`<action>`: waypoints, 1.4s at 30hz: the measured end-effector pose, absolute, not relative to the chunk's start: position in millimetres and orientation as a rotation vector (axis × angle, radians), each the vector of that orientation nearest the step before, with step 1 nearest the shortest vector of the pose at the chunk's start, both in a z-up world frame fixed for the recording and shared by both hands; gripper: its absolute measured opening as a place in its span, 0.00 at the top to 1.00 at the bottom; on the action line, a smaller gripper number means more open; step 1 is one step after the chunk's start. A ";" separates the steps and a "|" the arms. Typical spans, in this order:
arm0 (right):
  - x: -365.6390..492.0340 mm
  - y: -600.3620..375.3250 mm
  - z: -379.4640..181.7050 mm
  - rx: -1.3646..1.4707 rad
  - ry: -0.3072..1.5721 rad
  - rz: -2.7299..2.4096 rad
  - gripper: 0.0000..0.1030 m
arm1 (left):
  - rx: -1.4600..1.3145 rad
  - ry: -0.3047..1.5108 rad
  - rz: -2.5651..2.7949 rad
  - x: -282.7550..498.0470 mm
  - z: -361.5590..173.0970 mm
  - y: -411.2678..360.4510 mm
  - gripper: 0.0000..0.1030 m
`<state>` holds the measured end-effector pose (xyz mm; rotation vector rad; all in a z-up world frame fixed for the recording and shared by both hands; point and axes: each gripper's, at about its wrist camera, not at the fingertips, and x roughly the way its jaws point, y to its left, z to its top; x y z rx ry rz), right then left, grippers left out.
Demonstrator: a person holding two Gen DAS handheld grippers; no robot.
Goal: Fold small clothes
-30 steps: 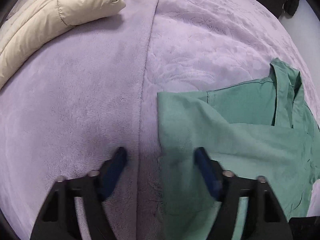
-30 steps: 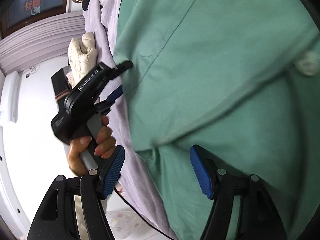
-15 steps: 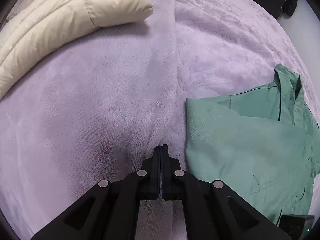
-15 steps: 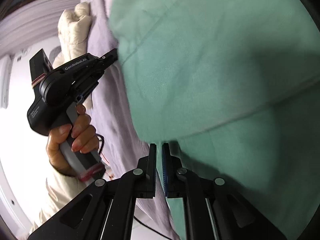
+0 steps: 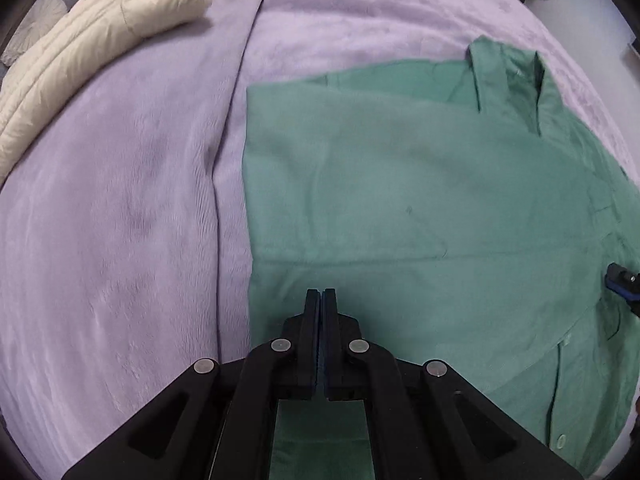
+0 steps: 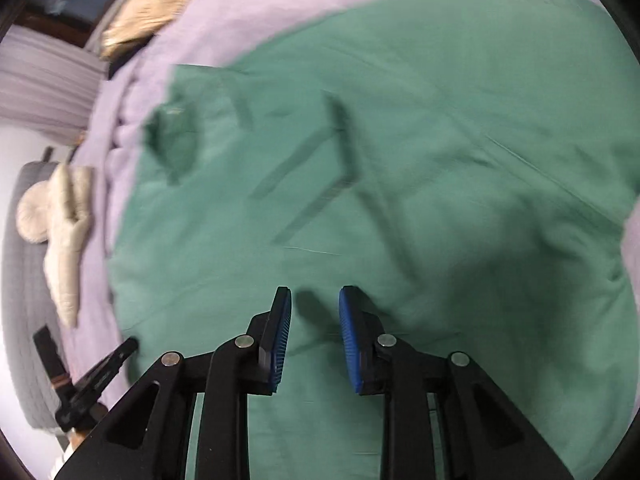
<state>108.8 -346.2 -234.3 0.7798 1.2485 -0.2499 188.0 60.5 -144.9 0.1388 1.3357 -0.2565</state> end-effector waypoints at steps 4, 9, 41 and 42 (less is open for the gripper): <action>69.0 -369.7 -227.9 0.868 1.217 -0.270 0.75 | 0.166 1.346 -0.212 180.5 -138.1 59.6 0.99; 33.9 -380.7 -206.2 0.982 1.177 -0.230 0.48 | 0.192 1.366 -0.196 169.5 -116.9 40.8 0.99; -32.9 -479.3 -170.8 1.060 1.081 -0.243 0.19 | 0.276 1.384 -0.273 88.1 -108.8 -134.2 0.01; -35.0 -486.1 -171.5 1.066 1.073 -0.253 0.19 | 0.276 1.384 -0.270 88.6 -111.1 -137.8 0.01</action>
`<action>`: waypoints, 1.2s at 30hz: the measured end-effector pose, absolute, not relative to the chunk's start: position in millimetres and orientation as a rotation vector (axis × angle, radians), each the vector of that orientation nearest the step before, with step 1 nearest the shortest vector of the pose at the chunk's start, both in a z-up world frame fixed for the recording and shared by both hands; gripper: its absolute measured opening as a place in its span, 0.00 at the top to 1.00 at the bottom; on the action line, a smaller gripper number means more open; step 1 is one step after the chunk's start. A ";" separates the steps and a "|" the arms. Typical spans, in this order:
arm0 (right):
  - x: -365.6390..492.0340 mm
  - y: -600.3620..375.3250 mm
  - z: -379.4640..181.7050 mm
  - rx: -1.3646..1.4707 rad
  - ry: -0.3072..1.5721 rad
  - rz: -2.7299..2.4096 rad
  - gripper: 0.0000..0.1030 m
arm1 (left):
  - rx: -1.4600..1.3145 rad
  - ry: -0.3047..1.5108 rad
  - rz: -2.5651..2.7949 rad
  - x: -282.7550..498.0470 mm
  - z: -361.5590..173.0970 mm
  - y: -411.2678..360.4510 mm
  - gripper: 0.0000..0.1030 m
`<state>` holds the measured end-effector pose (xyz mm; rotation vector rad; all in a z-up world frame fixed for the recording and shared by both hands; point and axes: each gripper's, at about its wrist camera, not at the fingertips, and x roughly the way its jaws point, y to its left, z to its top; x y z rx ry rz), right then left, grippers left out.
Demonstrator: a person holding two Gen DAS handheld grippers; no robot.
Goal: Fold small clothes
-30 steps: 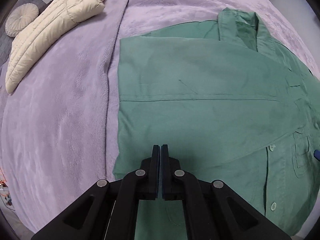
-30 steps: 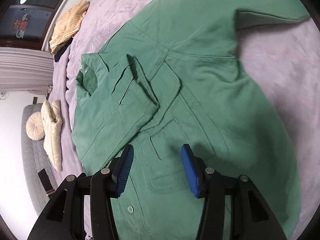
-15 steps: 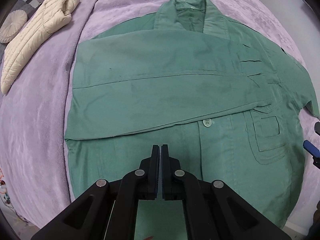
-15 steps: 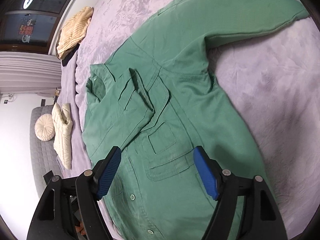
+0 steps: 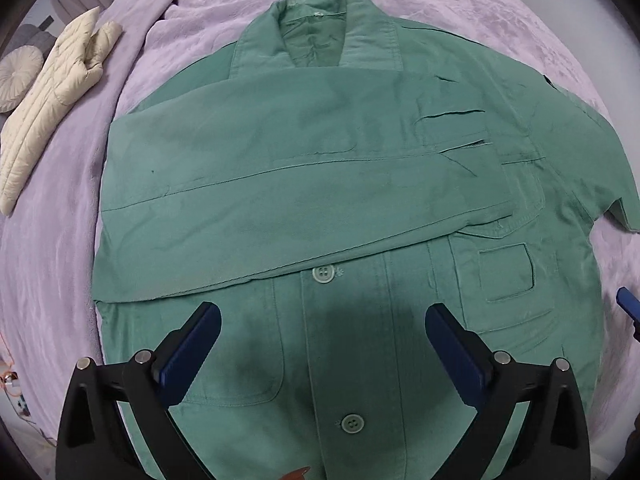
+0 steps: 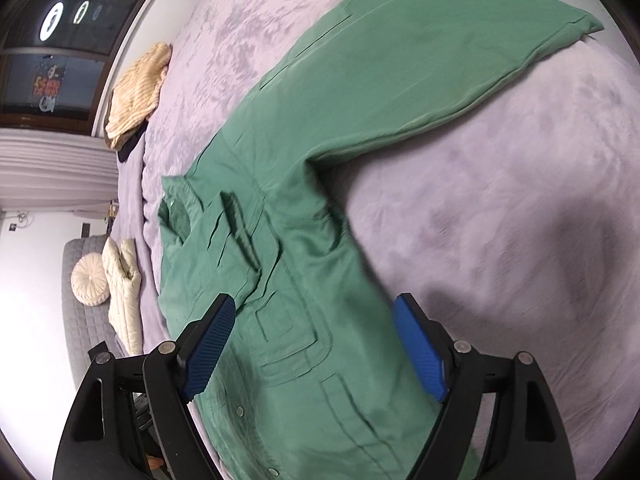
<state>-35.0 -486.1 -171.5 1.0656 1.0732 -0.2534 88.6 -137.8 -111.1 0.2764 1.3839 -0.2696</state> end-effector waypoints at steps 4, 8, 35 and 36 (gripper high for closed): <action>-47.3 -523.4 -173.7 1.100 1.022 -0.312 0.19 | 0.279 1.380 -0.246 95.3 -125.2 -154.3 0.01; -59.4 -564.5 -177.8 1.135 0.972 -0.381 0.19 | 0.280 1.416 -0.286 99.4 -144.6 -173.3 0.01; -29.4 -740.1 -171.3 1.357 0.521 -0.288 0.95 | 0.265 1.283 -0.526 149.8 -230.5 -346.2 0.01; -26.4 -738.4 -169.0 1.350 0.521 -0.275 0.95 | 0.307 1.294 -0.543 146.0 -242.5 -359.8 0.01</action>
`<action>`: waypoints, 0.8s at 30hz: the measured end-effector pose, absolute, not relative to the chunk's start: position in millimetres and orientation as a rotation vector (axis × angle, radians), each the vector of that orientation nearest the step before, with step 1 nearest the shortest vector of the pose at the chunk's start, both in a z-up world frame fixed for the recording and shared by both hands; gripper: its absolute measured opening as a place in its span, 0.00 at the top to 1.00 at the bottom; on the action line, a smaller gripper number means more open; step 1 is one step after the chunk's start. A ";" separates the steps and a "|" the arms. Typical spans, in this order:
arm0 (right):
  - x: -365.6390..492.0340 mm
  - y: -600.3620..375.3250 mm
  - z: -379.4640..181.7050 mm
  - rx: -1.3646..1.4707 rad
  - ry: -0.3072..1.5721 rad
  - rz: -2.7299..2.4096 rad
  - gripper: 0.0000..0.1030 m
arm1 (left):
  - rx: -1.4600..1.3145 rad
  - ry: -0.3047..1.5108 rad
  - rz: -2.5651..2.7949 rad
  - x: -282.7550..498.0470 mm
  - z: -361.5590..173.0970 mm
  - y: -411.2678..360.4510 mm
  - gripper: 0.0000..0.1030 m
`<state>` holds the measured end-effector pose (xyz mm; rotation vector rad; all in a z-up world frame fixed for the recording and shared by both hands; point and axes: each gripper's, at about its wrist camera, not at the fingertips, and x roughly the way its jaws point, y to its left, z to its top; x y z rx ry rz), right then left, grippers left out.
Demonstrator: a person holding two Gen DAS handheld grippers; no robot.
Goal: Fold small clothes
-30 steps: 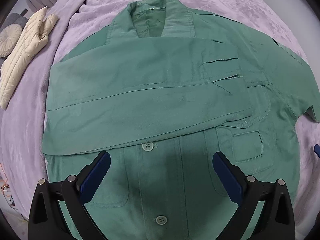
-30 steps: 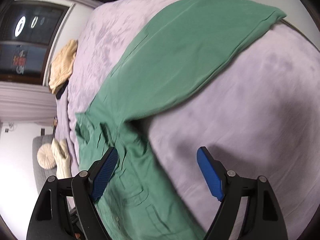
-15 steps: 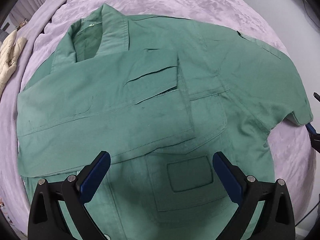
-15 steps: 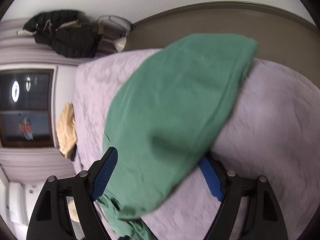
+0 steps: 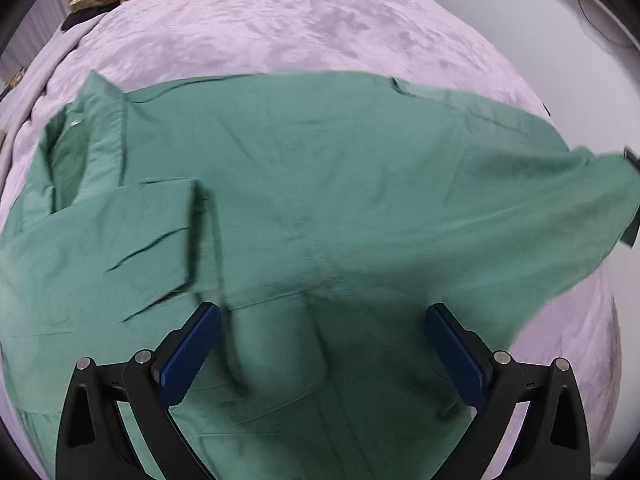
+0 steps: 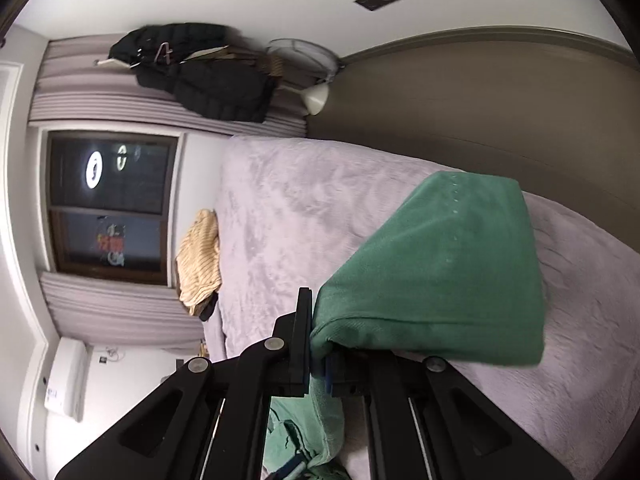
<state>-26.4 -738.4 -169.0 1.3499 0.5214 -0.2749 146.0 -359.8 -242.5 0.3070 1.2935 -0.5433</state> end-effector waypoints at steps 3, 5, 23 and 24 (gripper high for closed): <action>-14.3 -731.7 -165.6 1.348 0.526 -0.243 0.95 | 0.436 1.231 -0.537 134.8 -263.0 -382.4 0.00; -7.0 -728.6 -160.0 1.351 0.512 -0.209 0.95 | 0.430 1.233 -0.557 141.4 -262.2 -379.5 0.01; 169.4 -415.6 -77.2 0.541 0.872 0.356 0.95 | 0.157 1.232 -0.177 215.6 -223.7 -160.3 0.01; 178.0 -386.7 -87.8 0.479 0.925 0.378 0.95 | 0.140 1.241 -0.133 219.2 -226.0 -139.4 0.01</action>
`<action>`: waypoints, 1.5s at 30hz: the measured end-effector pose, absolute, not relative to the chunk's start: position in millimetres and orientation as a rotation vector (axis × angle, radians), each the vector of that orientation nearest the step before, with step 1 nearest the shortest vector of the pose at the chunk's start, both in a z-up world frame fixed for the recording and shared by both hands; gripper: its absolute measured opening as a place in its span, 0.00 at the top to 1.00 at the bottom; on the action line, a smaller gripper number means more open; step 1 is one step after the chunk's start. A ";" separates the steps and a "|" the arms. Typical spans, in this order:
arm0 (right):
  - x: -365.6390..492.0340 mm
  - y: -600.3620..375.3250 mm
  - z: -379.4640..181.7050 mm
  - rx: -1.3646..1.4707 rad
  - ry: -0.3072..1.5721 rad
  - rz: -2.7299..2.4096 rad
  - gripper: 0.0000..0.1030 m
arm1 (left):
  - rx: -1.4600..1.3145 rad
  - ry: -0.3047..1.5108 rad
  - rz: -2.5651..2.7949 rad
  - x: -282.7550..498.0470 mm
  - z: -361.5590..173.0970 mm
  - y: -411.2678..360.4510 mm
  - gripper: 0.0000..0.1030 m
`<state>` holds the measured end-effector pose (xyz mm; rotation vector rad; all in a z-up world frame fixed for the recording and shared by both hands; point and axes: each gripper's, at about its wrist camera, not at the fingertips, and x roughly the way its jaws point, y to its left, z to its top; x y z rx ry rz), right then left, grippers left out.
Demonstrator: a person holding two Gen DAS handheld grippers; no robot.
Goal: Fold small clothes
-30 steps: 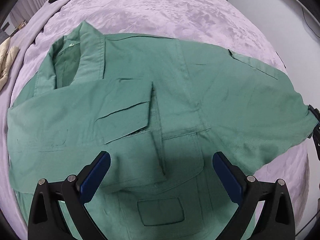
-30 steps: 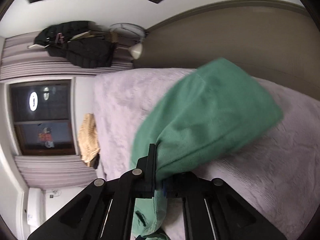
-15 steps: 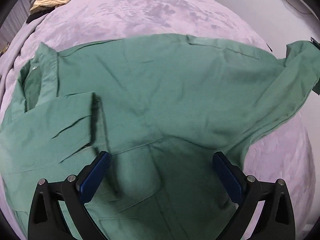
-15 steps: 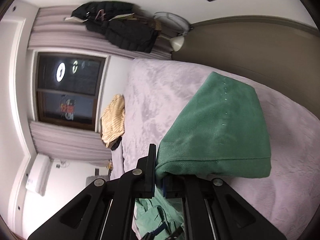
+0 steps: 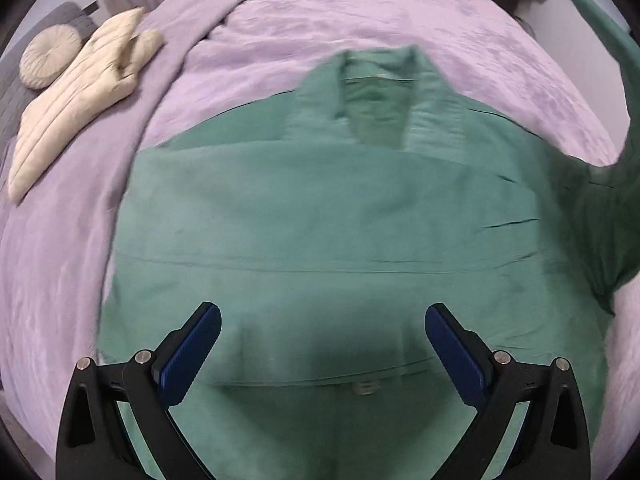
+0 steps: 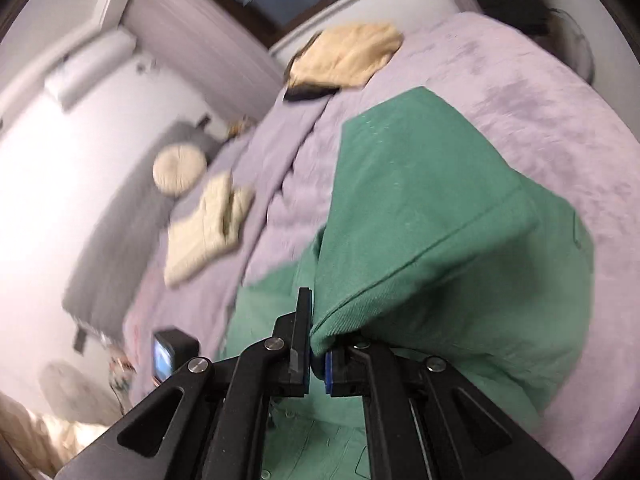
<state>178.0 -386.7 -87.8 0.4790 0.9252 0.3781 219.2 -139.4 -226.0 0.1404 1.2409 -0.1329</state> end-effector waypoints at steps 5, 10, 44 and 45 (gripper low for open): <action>198.8 -257.0 -195.3 0.221 1.237 0.400 0.93 | 0.083 1.281 0.039 220.0 -236.9 -46.3 0.01; 171.4 -231.0 -224.2 0.177 1.312 0.345 0.56 | 0.017 1.310 0.042 218.7 -242.7 -1.8 0.01; 133.5 -262.7 -217.6 0.627 1.327 0.269 0.52 | -0.064 1.256 -0.123 232.5 -201.3 -24.7 0.01; 123.0 -291.0 -217.7 0.703 1.302 0.201 0.51 | -0.050 1.261 -0.152 232.6 -203.0 -37.4 0.01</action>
